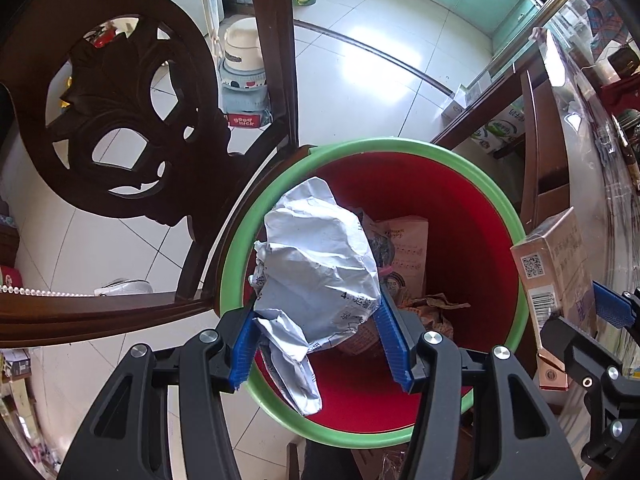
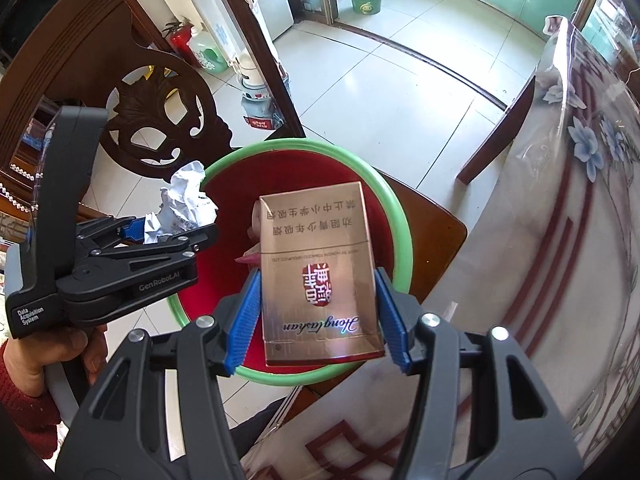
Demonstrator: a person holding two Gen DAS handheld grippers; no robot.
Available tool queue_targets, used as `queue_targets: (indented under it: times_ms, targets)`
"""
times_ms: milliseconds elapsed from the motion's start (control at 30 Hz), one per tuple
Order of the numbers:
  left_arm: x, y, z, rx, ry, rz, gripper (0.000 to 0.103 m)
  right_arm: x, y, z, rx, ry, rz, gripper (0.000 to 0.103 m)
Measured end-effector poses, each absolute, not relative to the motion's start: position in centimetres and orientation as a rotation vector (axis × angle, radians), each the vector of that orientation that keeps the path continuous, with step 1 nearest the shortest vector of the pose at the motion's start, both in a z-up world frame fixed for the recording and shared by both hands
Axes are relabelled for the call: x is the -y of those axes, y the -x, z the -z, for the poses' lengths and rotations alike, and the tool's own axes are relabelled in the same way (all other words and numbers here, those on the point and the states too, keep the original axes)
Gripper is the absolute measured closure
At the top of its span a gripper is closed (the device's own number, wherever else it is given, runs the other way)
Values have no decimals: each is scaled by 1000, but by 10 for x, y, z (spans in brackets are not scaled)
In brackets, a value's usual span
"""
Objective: Collect trash
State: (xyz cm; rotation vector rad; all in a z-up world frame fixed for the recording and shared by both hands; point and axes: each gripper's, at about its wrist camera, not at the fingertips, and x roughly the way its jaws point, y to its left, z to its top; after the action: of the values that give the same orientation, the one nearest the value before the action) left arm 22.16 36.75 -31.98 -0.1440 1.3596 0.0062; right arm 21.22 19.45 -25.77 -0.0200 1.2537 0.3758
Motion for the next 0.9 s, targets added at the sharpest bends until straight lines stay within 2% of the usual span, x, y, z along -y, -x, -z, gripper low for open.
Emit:
queue_targets:
  times_ms: [267, 333, 667, 800, 900]
  targets:
    - [-367, -223, 322, -1368, 130, -9, 51, -195, -209, 256, -1244, 34, -371, 49]
    - [-367, -225, 322, -1379, 138, -10, 44, -195, -209, 256, -1246, 35, -373, 44]
    - [-360, -220, 311, -1342, 122, -10, 42, -175, -189, 235, -1197, 29, -349, 43]
    - [-350, -217, 309, -1330, 108, -16, 22, -157, -170, 222, -1164, 20, -341, 41]
    - [-340, -210, 302, -1321, 115, -23, 20, -142, -156, 212, -1136, 18, -325, 38]
